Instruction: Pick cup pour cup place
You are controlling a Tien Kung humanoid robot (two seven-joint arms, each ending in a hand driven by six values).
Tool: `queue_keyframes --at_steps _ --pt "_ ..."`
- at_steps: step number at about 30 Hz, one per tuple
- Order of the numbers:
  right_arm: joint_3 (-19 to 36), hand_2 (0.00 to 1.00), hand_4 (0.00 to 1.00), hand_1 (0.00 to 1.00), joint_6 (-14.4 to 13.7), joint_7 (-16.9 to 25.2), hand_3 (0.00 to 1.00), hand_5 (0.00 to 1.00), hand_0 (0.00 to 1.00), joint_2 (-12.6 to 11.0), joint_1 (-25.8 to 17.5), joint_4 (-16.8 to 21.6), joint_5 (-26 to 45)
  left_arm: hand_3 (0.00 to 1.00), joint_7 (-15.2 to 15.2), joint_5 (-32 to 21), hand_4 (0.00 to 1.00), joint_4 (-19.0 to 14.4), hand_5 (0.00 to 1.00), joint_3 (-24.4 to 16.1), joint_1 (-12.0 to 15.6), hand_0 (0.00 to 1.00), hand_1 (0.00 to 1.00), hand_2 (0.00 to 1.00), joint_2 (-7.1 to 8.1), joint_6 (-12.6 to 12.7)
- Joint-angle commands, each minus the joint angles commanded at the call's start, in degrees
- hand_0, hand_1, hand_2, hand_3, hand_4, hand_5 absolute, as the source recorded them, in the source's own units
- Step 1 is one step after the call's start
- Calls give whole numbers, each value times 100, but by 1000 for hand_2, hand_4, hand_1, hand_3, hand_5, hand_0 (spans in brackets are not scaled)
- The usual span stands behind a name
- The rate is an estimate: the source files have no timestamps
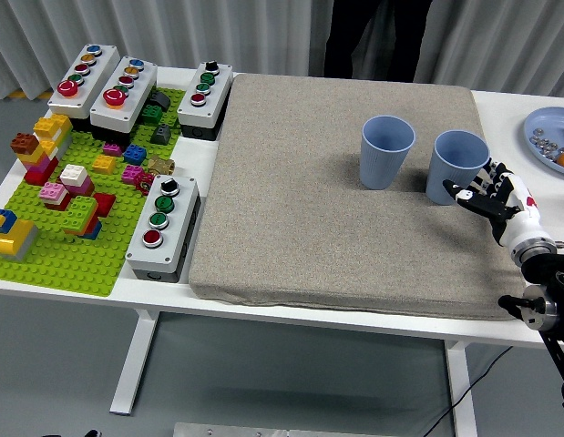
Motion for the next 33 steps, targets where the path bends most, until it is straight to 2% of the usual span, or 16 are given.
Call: queue_keyframes --at_steps 33 --pt "41 971 828 874 28 -5 855 275 894 54 63 -148 26 732 3 4 507 0 977 49 -14 772 785 851 6 -4"
